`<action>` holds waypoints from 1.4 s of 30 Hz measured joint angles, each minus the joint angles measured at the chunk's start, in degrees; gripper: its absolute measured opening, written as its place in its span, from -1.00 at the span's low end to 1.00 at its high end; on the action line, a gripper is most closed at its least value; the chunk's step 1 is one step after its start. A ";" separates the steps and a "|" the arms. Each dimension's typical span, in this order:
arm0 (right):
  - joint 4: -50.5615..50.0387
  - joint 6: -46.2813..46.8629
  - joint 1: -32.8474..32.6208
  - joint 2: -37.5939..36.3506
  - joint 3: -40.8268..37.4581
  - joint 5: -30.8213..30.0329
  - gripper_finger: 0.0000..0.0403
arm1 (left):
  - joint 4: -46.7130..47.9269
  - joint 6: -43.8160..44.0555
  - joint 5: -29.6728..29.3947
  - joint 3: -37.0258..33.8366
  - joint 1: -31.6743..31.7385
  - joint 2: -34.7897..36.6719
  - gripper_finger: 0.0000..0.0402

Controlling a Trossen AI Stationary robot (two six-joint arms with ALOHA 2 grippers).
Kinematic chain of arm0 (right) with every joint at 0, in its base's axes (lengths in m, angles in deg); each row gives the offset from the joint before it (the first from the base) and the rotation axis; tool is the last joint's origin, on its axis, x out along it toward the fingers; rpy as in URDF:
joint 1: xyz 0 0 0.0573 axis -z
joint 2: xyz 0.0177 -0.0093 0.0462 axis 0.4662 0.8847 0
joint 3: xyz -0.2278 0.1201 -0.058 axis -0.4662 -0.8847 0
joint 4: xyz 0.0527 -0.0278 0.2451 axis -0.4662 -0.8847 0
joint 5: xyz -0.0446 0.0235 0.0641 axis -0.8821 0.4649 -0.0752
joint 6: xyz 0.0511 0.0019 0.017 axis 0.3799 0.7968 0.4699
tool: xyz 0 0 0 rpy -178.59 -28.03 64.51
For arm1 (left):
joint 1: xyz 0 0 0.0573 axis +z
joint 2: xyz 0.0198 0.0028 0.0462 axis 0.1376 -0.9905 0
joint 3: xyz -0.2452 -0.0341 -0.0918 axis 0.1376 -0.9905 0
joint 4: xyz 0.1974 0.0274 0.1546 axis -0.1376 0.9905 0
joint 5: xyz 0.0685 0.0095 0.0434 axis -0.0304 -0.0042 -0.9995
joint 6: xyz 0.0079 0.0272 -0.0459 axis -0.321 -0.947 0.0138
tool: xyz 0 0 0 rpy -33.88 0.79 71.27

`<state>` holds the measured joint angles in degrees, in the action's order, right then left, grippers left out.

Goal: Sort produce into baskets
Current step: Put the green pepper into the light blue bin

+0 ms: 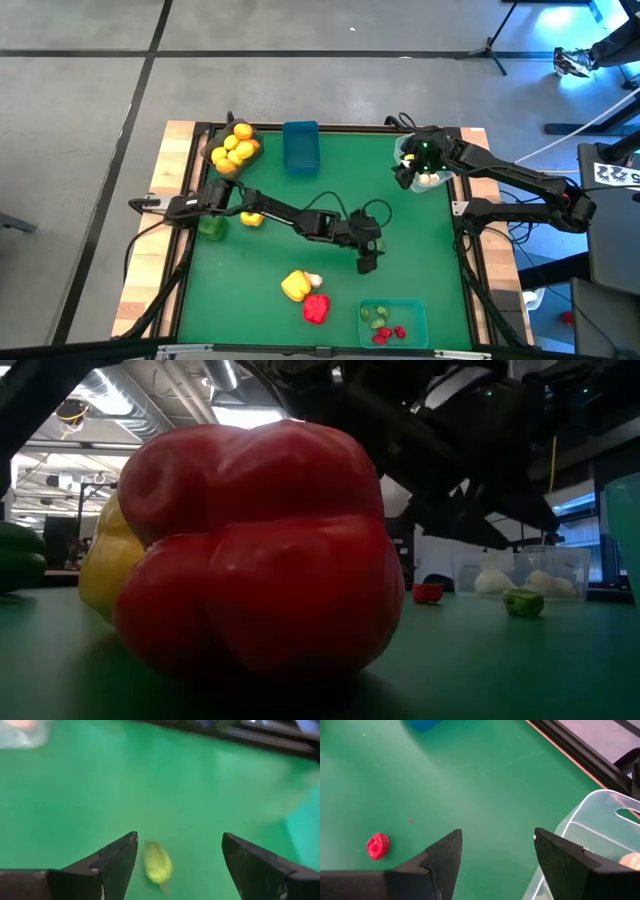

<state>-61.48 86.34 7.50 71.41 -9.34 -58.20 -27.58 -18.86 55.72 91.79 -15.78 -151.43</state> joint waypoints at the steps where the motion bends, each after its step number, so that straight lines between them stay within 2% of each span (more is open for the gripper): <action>1: -0.06 -0.06 -0.01 0.00 0.00 0.00 0.21 | -0.76 -0.28 -1.50 0.00 -0.06 -0.21 0.42; 5: -0.20 -0.07 -0.01 0.00 0.00 0.00 0.21 | -1.99 -1.69 -10.68 0.20 -0.92 -0.94 0.42; 6: -0.15 -0.07 -0.02 0.00 0.00 0.00 0.21 | -1.90 -1.67 -11.08 0.11 -1.11 -1.13 0.42; 13: -0.18 -0.07 0.00 0.00 0.00 0.00 0.21 | -5.56 -0.19 -10.95 0.15 -1.42 -3.18 0.42; 33: -0.32 0.00 -0.01 0.02 0.00 0.00 0.21 | -5.85 4.14 -12.25 0.17 -3.03 -8.93 0.30; 36: -0.36 0.04 -0.02 0.02 0.00 0.00 0.21 | -5.73 4.30 -12.68 0.17 -3.03 -8.93 0.22; 42: -0.38 0.08 -0.02 0.02 0.00 0.00 0.21 | -5.07 5.38 -13.11 0.17 -2.97 -8.93 -0.10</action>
<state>-61.86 86.42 7.48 71.43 -9.34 -58.20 -32.65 -13.48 42.61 91.96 -18.74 -160.36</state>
